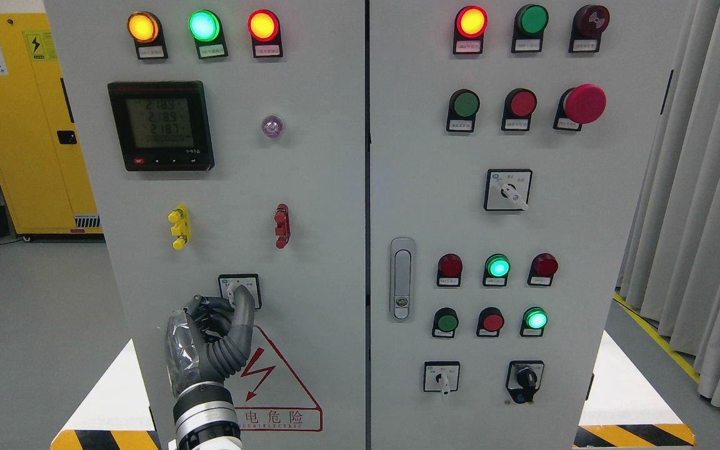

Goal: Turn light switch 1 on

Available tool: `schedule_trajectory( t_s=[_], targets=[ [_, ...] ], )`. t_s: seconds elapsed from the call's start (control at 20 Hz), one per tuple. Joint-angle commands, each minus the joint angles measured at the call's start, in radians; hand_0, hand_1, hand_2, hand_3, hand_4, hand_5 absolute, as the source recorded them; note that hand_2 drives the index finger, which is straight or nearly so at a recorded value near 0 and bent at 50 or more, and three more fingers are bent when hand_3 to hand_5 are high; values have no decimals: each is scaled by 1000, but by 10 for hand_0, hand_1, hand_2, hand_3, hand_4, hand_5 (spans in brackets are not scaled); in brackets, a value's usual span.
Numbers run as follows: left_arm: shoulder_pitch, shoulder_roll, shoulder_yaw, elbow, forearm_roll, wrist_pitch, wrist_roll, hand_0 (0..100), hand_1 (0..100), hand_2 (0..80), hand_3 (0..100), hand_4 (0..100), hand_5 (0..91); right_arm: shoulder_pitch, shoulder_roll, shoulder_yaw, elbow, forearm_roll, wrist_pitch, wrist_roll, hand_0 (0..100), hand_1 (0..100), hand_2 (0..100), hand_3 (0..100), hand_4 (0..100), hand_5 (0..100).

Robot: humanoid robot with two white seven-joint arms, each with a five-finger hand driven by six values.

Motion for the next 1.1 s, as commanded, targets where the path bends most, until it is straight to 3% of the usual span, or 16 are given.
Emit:
schedule_trajectory(
  t_s=[0.0, 1.05],
  targets=[
    [0, 0, -1, 1, 0, -1, 0, 618, 497, 664, 957, 872, 772, 0, 0, 0, 0, -29, 0, 0, 0, 500, 40, 0, 0, 0],
    [0, 0, -1, 2, 2, 1, -4, 698, 474, 667, 960, 876, 783, 0, 0, 0, 0, -29, 0, 0, 0, 500, 40, 0, 0, 0]
  ],
)
